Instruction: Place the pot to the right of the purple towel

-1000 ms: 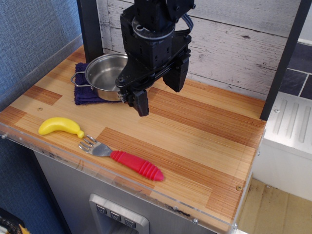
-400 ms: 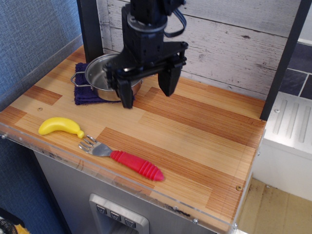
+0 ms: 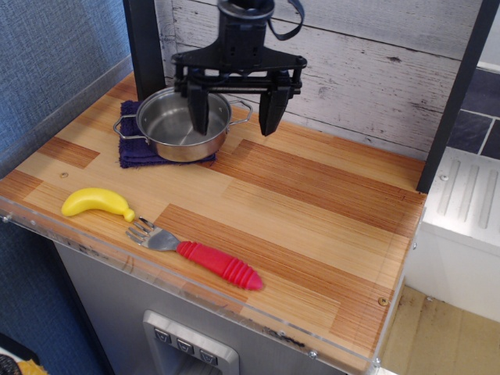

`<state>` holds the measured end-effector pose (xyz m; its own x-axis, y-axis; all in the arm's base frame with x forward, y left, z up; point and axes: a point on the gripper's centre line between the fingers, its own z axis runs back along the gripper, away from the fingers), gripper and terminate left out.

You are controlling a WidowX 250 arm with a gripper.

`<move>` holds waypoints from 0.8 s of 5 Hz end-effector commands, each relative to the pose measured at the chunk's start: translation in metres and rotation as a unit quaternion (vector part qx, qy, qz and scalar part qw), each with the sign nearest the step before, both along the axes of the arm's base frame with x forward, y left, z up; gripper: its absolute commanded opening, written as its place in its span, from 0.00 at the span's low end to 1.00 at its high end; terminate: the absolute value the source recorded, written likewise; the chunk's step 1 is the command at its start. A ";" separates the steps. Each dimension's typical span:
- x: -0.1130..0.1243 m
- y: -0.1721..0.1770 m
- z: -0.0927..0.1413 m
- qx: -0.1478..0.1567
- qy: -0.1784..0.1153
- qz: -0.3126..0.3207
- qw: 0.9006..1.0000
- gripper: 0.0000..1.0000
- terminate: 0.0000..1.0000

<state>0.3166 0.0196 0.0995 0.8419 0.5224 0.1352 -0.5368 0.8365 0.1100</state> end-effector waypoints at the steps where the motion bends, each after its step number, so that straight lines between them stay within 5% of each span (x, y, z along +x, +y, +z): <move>1: 0.036 0.003 0.007 0.069 -0.021 -0.116 0.991 1.00 0.00; 4: 0.038 0.036 -0.008 0.157 -0.037 -0.152 0.975 1.00 0.00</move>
<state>0.3501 0.0587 0.0805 0.9428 0.1700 0.2867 -0.2710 0.8918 0.3624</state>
